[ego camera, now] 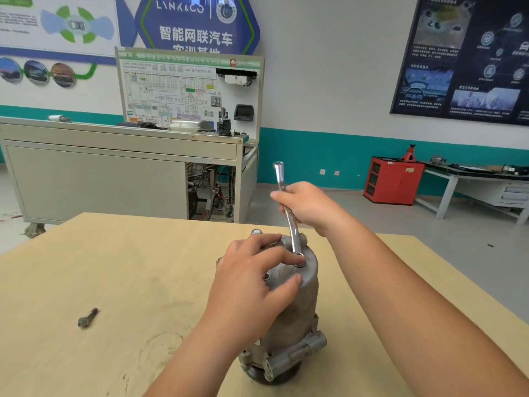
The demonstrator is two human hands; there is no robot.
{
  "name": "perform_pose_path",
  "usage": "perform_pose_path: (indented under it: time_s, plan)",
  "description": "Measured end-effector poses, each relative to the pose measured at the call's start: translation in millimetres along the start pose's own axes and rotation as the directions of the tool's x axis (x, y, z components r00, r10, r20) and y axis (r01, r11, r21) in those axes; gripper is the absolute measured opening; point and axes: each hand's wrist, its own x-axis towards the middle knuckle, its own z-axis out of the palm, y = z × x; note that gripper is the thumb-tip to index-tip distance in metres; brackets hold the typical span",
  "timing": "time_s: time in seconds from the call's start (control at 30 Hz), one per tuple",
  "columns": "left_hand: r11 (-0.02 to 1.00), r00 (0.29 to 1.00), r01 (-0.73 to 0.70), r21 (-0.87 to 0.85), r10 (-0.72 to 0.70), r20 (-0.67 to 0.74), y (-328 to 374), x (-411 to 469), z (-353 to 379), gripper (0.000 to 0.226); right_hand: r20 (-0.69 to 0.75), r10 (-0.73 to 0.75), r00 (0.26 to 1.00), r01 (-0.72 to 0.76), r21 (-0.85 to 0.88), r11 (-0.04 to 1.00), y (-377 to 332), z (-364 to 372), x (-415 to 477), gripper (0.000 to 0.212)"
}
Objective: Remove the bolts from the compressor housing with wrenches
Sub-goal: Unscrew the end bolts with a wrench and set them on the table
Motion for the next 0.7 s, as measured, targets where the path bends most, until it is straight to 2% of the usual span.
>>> perform_pose_path:
  time_s: [0.13,0.27,0.37,0.47,0.53,0.63,0.7]
  plan:
    - [1.0,1.0,-0.002,-0.015,0.001,-0.009,-2,-1,2,0.021,0.049,-0.12,0.992,0.129,-0.306,0.943,-16,8,1,0.042]
    - [0.999,0.995,-0.048,-0.014,0.046,-0.083,-6,-12,8,0.028,0.144,-0.214,0.966,0.257,-0.49,0.833,-29,14,0,0.05]
    - [0.985,0.968,-0.076,-0.154,0.036,-0.25,-14,-28,15,0.045,0.306,-0.303,0.902,0.425,-0.519,0.741,-39,24,-5,0.051]
    - [0.96,0.935,-0.059,-0.272,-0.042,-0.352,-17,-35,17,0.056,0.467,-0.406,0.785,0.613,-0.494,0.617,-48,36,-16,0.043]
    - [0.958,0.922,-0.085,-0.274,-0.029,-0.387,-16,-35,17,0.055,0.494,-0.476,0.728,0.685,-0.493,0.536,-51,37,-24,0.037]
    - [0.953,0.918,-0.114,-0.28,-0.007,-0.397,-16,-38,18,0.047,0.46,-0.537,0.707,0.705,-0.512,0.49,-53,32,-34,0.032]
    - [0.903,0.899,-0.119,-0.413,-0.079,-0.432,-16,-40,21,0.039,0.458,-0.585,0.67,0.737,-0.51,0.444,-52,30,-44,0.028]
